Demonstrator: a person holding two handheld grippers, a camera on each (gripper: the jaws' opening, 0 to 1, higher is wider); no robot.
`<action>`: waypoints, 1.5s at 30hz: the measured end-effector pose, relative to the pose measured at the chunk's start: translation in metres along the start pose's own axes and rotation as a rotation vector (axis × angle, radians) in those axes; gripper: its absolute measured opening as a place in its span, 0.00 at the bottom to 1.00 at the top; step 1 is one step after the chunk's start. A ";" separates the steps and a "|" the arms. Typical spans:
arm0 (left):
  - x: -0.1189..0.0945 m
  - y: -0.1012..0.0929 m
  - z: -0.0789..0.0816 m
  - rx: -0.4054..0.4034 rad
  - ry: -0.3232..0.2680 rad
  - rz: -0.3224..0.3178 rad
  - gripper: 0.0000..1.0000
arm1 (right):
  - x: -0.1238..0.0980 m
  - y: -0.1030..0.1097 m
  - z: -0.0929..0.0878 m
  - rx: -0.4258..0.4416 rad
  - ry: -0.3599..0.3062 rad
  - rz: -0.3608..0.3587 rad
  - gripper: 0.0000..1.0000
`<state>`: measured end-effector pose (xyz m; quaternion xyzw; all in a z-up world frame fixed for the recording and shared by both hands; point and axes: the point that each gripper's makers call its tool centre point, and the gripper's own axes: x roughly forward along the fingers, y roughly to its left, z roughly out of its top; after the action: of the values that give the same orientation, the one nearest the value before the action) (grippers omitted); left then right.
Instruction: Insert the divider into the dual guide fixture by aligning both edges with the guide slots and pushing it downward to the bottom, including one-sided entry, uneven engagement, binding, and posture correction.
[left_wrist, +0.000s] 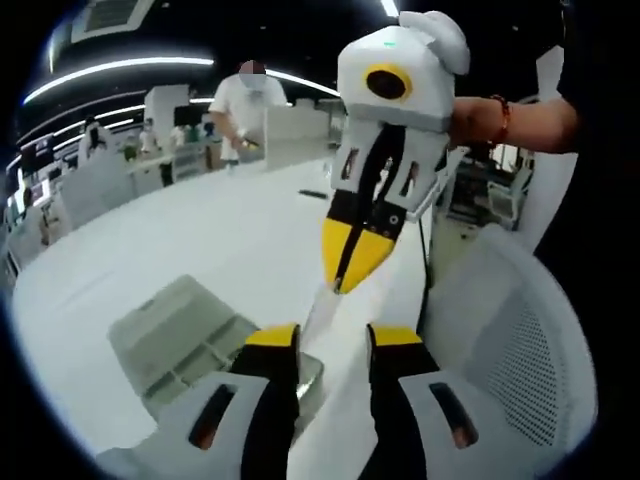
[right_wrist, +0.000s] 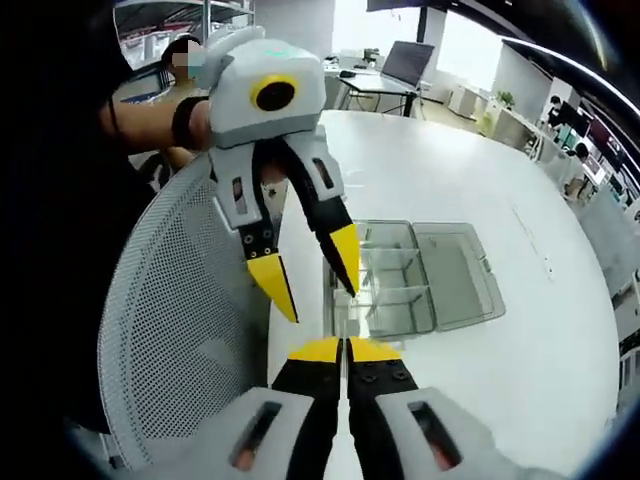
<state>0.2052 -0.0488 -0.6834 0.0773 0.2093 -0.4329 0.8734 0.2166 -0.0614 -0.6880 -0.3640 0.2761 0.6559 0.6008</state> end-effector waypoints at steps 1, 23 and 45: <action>-0.002 0.002 0.000 -0.005 -0.002 0.009 0.26 | 0.001 -0.001 0.000 -0.002 0.007 0.002 0.00; -0.049 0.035 -0.010 -0.109 -0.107 0.209 0.50 | 0.014 -0.021 0.000 -0.003 0.171 0.017 0.00; -0.049 0.048 -0.008 -0.130 -0.154 0.287 0.97 | 0.032 -0.042 0.003 -0.104 0.277 0.059 0.00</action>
<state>0.2142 0.0184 -0.6713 0.0161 0.1561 -0.2940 0.9428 0.2567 -0.0345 -0.7090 -0.4734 0.3327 0.6302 0.5177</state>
